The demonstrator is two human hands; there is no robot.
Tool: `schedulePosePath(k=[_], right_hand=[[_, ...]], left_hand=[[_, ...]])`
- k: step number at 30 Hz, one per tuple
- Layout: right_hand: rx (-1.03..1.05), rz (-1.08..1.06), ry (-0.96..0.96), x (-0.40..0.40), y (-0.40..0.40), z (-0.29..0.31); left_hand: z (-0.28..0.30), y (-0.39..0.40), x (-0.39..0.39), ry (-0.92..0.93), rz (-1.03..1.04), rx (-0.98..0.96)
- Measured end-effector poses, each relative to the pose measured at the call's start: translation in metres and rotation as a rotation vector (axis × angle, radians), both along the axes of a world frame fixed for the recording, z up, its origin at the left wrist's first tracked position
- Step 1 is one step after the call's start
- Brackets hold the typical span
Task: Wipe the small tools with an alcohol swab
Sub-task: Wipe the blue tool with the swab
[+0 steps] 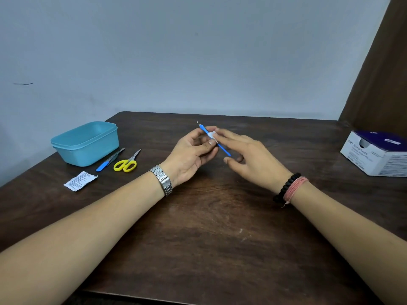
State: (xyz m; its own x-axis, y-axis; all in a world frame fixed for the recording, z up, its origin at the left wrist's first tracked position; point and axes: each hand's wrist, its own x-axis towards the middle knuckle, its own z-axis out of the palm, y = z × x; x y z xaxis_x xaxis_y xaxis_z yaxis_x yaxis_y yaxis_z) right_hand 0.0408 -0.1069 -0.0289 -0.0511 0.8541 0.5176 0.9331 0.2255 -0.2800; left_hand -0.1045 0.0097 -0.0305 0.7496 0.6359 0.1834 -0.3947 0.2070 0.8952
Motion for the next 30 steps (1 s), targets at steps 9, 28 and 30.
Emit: schedulePosePath(k=[9,28,30], right_hand=[[0.022,0.063,0.048,0.001,-0.004,0.002],[-0.023,0.056,0.054,0.008,-0.004,0.002],[-0.032,0.062,0.056,0.007,-0.004,0.001]], left_hand=[[0.003,0.003,-0.003,-0.022,0.068,-0.031],[0.008,0.012,-0.007,-0.005,0.144,-0.051],[0.006,0.011,-0.007,0.009,0.140,-0.048]])
